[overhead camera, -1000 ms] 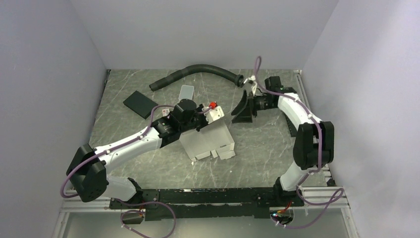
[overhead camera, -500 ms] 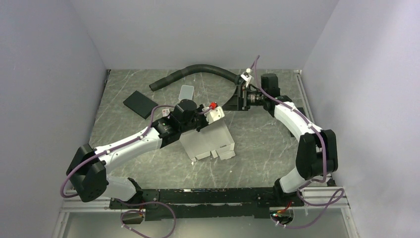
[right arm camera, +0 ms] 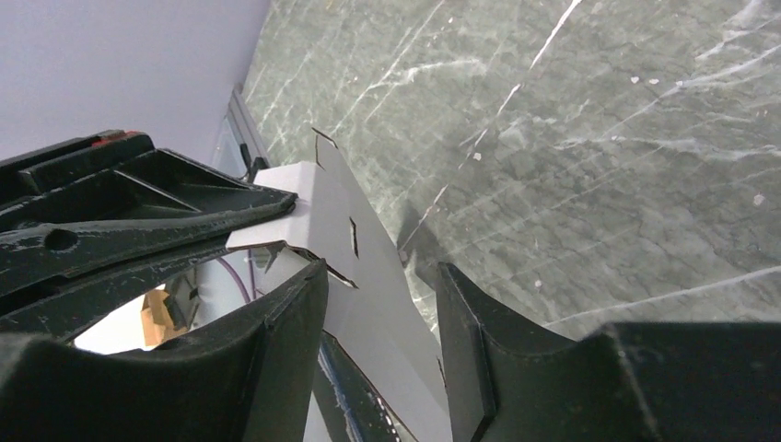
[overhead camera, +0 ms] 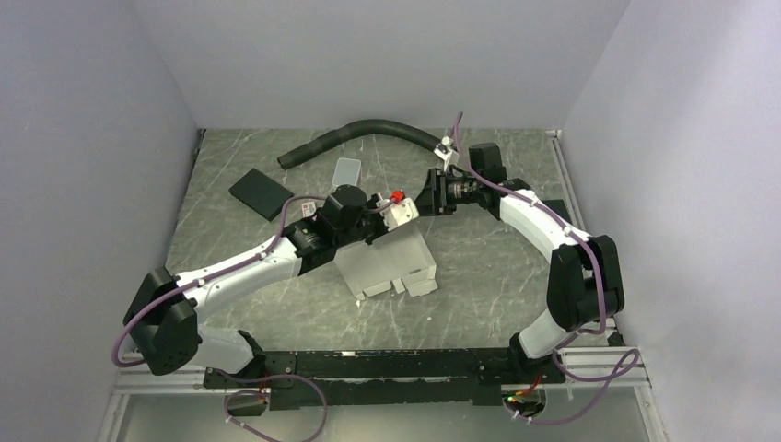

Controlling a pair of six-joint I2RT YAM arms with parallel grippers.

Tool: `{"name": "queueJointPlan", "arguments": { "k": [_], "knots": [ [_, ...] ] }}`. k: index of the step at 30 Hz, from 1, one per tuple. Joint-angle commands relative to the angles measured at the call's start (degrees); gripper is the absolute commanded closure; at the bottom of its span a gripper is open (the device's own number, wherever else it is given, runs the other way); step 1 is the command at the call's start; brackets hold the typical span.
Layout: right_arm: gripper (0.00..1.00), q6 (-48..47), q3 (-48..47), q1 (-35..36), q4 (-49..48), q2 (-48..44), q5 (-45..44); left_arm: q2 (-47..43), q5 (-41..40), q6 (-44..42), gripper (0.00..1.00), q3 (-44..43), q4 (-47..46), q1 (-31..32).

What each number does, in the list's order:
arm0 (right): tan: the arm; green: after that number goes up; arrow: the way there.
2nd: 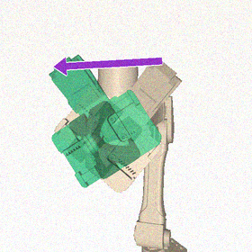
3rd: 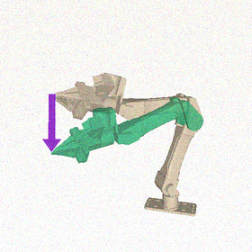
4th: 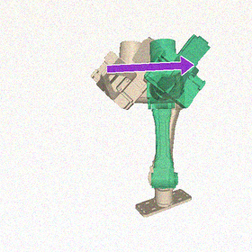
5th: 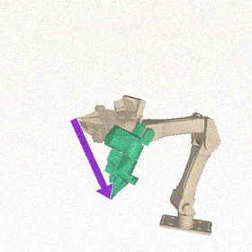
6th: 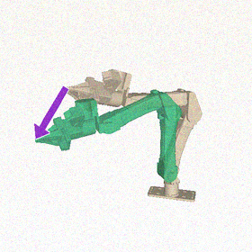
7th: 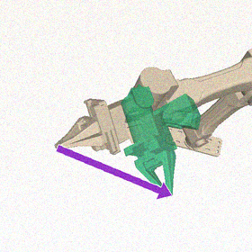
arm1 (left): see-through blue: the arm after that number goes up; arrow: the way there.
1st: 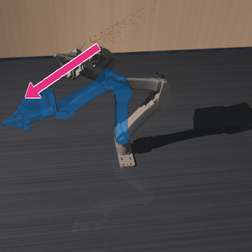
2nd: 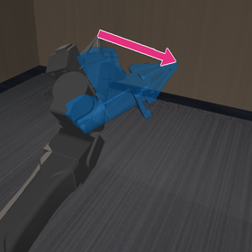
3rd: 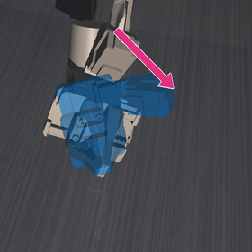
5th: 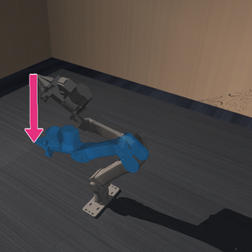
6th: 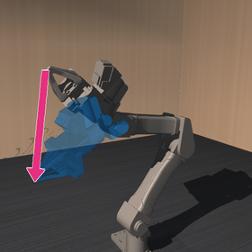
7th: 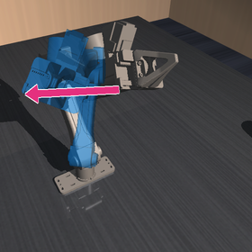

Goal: Fold the paper box
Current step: Fold the paper box at the center of the board.

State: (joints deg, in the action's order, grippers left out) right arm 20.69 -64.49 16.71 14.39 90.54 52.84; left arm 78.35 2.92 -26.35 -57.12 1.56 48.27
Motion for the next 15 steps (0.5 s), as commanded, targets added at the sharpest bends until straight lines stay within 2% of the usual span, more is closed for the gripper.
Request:
{"name": "queueJointPlan", "arguments": {
  "k": [1, 9, 15],
  "knots": [
    [0.50, -4.3, -2.0, 1.1, 2.8, -1.0, -1.2, -1.5, -1.2, 0.0, 1.00, -1.9, -1.7, 0.4],
    [0.45, -8.2, -2.8, 2.1, 6.2, -1.9, -1.1, -1.4, -2.2, 0.0, 1.00, -2.3, 0.3, 0.4],
    [0.38, -6.6, -4.5, 2.0, 7.3, -1.5, 0.5, -1.4, -2.4, 0.2, 1.00, -2.6, 0.8, 0.6]
  ]
}}
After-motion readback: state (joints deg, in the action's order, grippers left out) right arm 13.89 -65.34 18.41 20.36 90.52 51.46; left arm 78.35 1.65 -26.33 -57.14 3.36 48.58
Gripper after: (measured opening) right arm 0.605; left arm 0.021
